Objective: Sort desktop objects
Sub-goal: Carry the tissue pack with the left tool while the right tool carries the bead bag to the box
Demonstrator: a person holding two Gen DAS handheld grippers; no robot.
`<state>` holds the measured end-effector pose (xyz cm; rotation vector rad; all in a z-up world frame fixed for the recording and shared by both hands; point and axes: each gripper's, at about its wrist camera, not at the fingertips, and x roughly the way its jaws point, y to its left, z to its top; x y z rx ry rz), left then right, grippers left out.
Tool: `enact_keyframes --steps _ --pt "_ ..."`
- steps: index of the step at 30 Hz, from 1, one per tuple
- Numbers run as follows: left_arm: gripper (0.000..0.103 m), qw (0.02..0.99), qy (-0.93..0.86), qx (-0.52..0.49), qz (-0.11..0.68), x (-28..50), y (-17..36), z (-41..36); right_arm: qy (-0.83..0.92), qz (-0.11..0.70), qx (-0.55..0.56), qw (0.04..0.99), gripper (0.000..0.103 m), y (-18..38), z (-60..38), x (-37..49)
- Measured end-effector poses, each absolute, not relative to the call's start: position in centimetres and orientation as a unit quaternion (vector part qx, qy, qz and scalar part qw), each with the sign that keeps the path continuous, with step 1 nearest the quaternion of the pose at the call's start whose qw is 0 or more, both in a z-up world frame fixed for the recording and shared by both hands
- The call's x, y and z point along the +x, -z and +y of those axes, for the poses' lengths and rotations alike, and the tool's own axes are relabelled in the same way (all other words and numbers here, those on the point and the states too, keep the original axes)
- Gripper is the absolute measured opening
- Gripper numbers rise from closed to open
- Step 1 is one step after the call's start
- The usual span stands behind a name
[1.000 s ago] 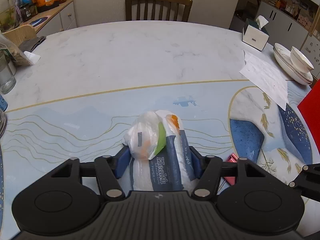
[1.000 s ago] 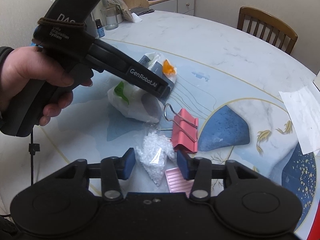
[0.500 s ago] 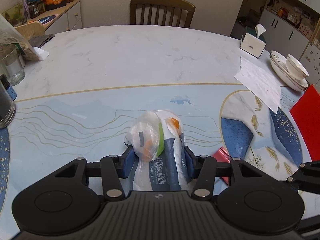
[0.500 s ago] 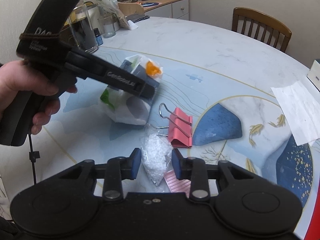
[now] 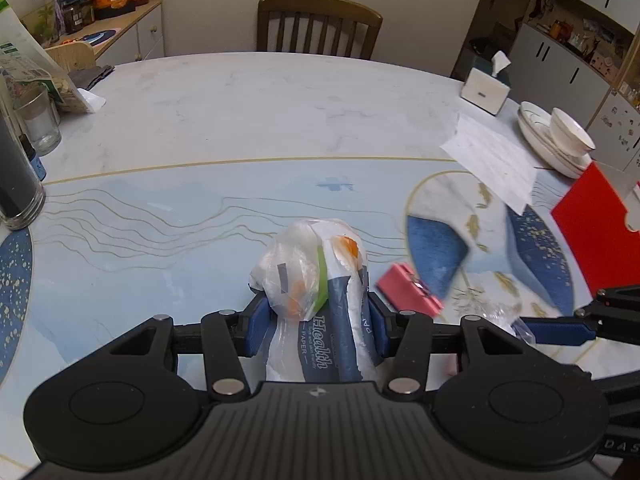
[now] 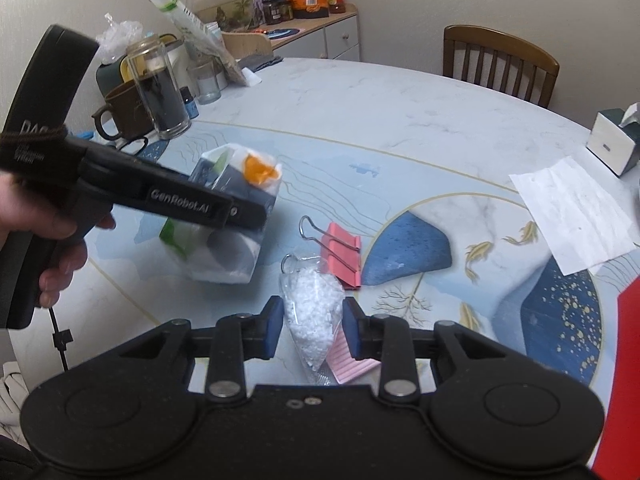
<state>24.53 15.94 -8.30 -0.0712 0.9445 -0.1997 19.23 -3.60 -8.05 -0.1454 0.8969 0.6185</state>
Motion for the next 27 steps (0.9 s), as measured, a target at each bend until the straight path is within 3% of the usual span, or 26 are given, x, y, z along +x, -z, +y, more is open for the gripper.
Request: enact_keyframes --steps 1,27 --pt "0.049 0.885 0.099 -0.035 0.453 24.3 8.1 15.7 -0.293 0.425 -0.067 0.854 0.031 7.8 -3.8 19.1" --pt "0.049 0.883 0.166 -0.035 0.439 19.4 3.4 5.1 -0.257 0.385 -0.01 0.886 0.031 1.9 -16.2 16.1"
